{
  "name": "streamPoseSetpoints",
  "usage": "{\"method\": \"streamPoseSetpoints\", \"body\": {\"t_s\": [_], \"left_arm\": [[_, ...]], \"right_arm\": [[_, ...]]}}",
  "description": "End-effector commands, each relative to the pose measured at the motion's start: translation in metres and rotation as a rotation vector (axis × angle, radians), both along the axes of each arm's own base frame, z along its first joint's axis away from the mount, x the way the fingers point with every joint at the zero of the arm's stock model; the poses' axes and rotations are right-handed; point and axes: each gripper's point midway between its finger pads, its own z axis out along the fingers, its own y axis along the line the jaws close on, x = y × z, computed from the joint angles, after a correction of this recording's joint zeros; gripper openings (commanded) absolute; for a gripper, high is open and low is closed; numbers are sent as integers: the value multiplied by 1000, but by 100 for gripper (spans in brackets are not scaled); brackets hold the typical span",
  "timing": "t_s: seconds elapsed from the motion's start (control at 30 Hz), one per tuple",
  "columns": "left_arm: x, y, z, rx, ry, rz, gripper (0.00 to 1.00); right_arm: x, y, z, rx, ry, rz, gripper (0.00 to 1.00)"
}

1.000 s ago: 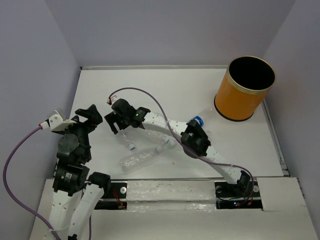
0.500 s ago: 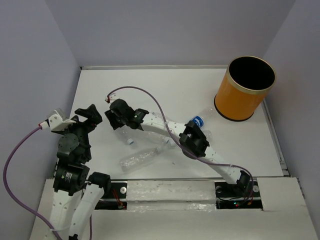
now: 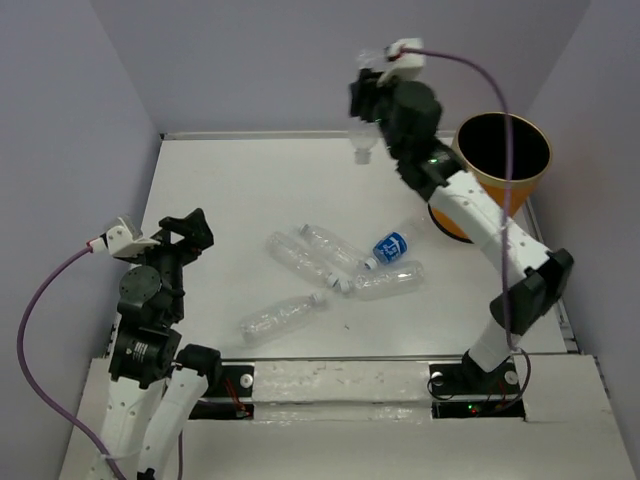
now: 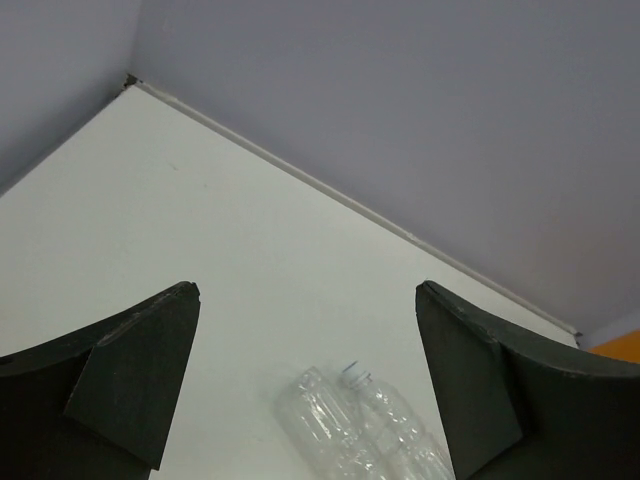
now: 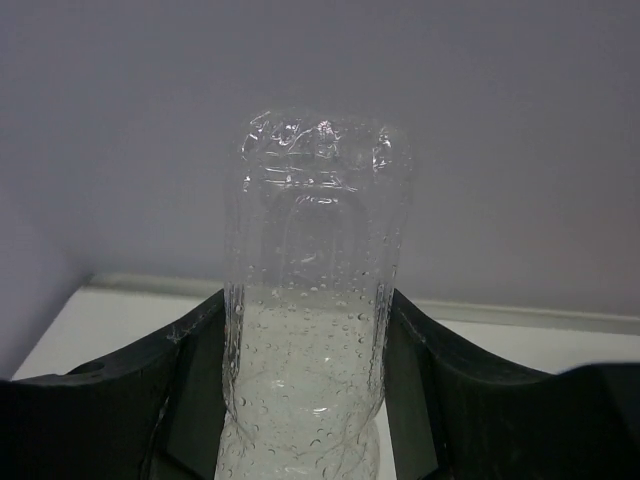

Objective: Put the plastic bottles in the bin

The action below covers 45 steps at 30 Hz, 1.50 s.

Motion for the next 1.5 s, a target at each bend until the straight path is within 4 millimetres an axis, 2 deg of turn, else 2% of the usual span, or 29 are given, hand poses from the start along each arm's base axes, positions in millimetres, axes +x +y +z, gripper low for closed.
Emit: {"method": "streamPoseSetpoints", "body": {"t_s": [0.0,0.03,0.07,0.1,0.13,0.17,0.2,0.23,0.27,0.37,0.43,0.5,0.53,0.6,0.63,0.7,0.73,0.8,0.93,0.97,1.0,1.07,1.13,1.17,1.27,1.3,1.37,1.4,1.47], "left_arm": [[13,-33,-5,-66,-7,-149,99],[20,-48,-19,-97,34,-209,99],[24,-49,-22,-96,45,-209,99],[28,-66,-37,-122,89,-287,99],[38,-77,-55,-132,155,-320,99],[43,-85,-68,-148,187,-355,99],[46,-108,-89,-189,264,-459,99],[50,-109,-98,-188,296,-455,99],[52,-116,-107,-200,310,-484,99],[60,-130,-121,-245,328,-523,99],[64,-138,-131,-260,359,-533,99],[71,-141,-133,-252,366,-513,99],[75,-145,-145,-247,404,-512,99],[80,-154,-146,-246,409,-519,99],[83,-159,-156,-245,439,-518,99],[92,-165,-156,-252,434,-503,99],[96,-169,-168,-250,472,-498,99],[107,-167,-178,-242,494,-443,99],[114,-172,-194,-251,528,-415,99],[116,-171,-195,-244,527,-395,99],[114,-173,-199,-242,533,-388,99],[113,-170,-203,-238,536,-359,99],[113,-166,-210,-232,543,-322,99],[114,-164,-213,-225,542,-300,99],[119,-163,-224,-206,567,-269,99],[124,-163,-227,-198,574,-255,99],[129,-164,-227,-190,576,-247,99],[129,-163,-233,-181,594,-238,99],[129,-160,-240,-162,614,-218,99]], "right_arm": [[4,-160,61,116,-133,-305,30],[1,-211,76,138,-176,-393,30],[7,-234,70,133,-174,-445,30],[3,-259,75,143,-197,-492,30],[8,-301,67,145,-201,-580,30],[9,-318,63,141,-202,-610,30],[10,-349,54,132,-202,-674,30],[12,-349,50,130,-201,-670,30],[11,-376,45,121,-204,-724,30],[14,-410,36,109,-239,-771,30],[20,-412,39,88,-274,-749,30],[29,-419,27,20,-264,-770,30],[31,-421,27,16,-274,-779,30],[36,-426,14,25,-257,-785,31],[38,-424,12,36,-253,-770,36],[40,-420,13,74,-253,-747,70],[41,-417,9,86,-222,-734,81],[40,-409,13,130,-192,-688,97],[21,-387,30,232,-188,-588,98],[18,-380,26,274,-174,-554,98],[6,-365,34,289,-178,-477,98],[-1,-346,20,315,-137,-400,98],[-8,-307,12,323,-104,-279,97],[-16,-279,5,311,-84,-214,97],[-28,-230,-11,279,-41,-87,96],[-35,-199,-23,266,-4,-11,95],[-44,-169,-37,237,32,58,95],[-53,-146,-50,223,67,114,95],[-60,-128,-66,221,108,158,95]]}}
